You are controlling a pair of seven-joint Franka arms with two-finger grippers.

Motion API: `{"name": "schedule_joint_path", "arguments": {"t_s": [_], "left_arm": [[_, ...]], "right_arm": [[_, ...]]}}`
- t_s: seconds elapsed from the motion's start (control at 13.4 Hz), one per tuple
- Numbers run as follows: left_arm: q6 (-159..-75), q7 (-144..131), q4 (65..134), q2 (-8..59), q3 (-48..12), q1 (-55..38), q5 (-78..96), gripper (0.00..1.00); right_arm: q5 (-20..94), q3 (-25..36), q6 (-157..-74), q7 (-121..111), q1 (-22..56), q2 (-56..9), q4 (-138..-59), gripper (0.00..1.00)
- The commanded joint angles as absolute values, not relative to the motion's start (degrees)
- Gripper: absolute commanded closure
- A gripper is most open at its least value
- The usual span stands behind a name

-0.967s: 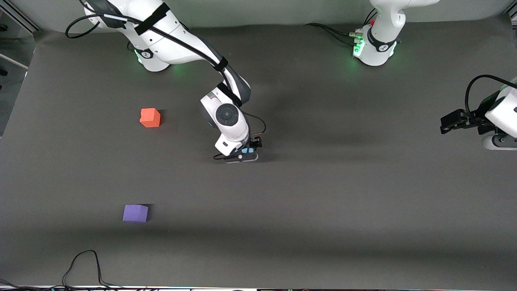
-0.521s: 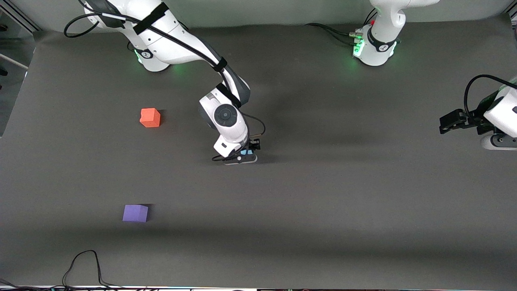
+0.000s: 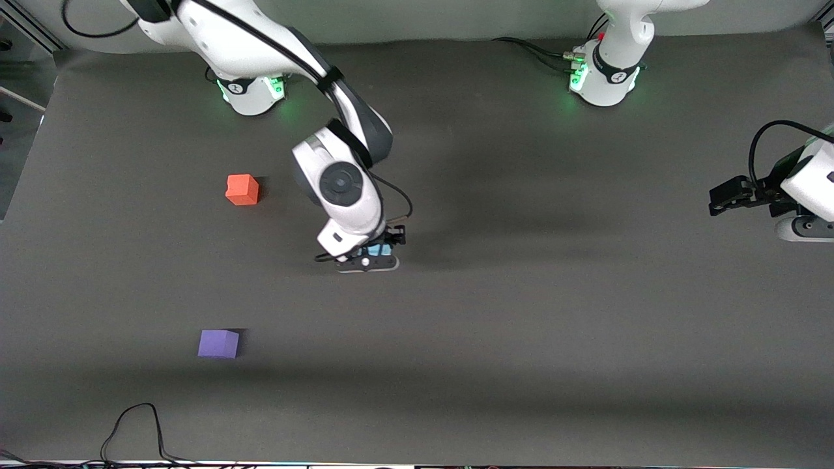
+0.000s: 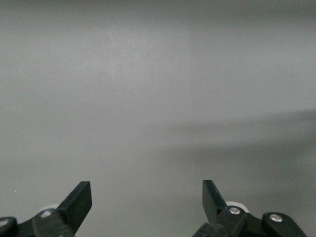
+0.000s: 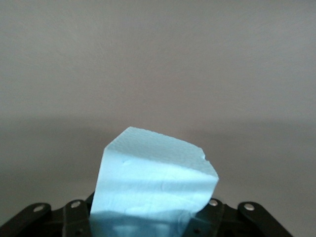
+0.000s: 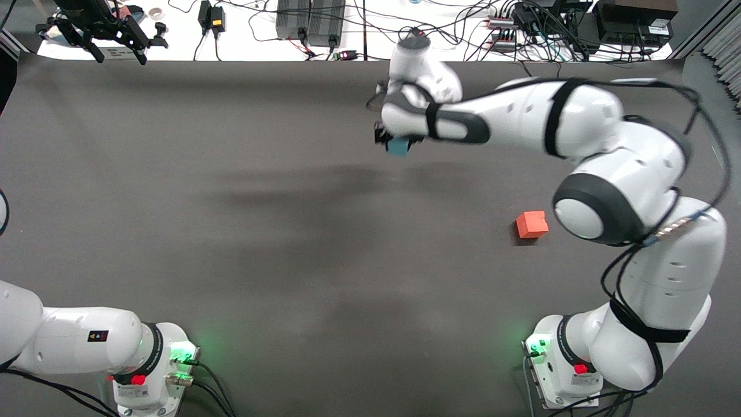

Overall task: Place blue block between orange and purple blocks
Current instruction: 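Carry the blue cube with the right gripper toward the orange cube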

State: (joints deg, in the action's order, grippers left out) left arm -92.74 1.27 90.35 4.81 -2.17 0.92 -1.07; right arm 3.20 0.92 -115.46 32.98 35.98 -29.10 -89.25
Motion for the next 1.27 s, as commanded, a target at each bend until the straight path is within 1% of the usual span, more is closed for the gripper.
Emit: {"name": "schedule_joint_path", "arguments": {"t_s": [0.0, 0.15, 0.22, 0.37, 0.52, 0.67, 0.82, 0.89, 0.97, 1.12, 1.19], "left_arm": [[-92.64, 1.49, 91.50, 3.43, -1.67, 0.26, -0.88, 0.00], [-92.73, 1.67, 91.49, 3.25, -1.67, 0.61, -0.79, 0.00], [-92.64, 1.41, 91.49, 3.25, -1.67, 0.53, -0.79, 0.00], [-92.55, 1.32, 91.49, 3.16, -1.67, 0.53, -0.79, 0.00], [-92.64, 1.05, 91.58, 2.81, -1.58, 0.44, -0.88, 0.00], [-92.55, 1.05, 91.58, 2.46, -1.67, 0.26, -0.88, 0.00], [-92.20, 1.05, 91.67, 2.37, -1.67, 0.18, -0.97, 0.00], [-92.11, 1.05, 91.67, 2.37, -1.67, 0.18, -0.88, 0.00], [-92.11, 1.05, 91.67, 2.37, -1.67, 0.18, -0.97, 0.00], [-91.93, 1.14, 91.76, 2.37, -1.67, 0.26, -0.88, 0.00], [-91.41, 1.23, 91.76, 2.37, -1.67, 0.35, -0.88, 0.00]], "right_arm": [[6.13, 0.79, -102.53, 29.11, 32.62, -23.48, -82.12, 0.93], [7.73, 0.79, -95.31, 25.59, 30.25, -22.07, -77.01, 0.91], [7.73, 0.79, -92.23, 23.58, 28.93, -21.02, -76.38, 0.91], [7.73, 1.23, -88.79, 17.35, 26.20, -17.95, -77.69, 0.90], [7.47, 5.07, -86.84, 9.62, 25.49, -14.08, -81.45, 0.90], [6.95, 10.43, -87.18, 1.01, 25.58, -9.69, -88.21, 0.90], [6.77, 16.93, -87.89, -7.17, 25.66, -7.83, -93.58, 0.90], [5.81, 19.92, -88.85, -11.47, 25.66, -7.56, -96.21, 0.90], [5.02, 22.74, -92.69, -16.04, 25.84, -6.86, -101.03, 0.90], [5.01, 27.14, -104.09, -21.42, 25.84, -3.88, -113.22, 0.90], [5.01, 27.59, -110.41, -21.71, 25.93, -2.91, -118.77, 0.90]]}}
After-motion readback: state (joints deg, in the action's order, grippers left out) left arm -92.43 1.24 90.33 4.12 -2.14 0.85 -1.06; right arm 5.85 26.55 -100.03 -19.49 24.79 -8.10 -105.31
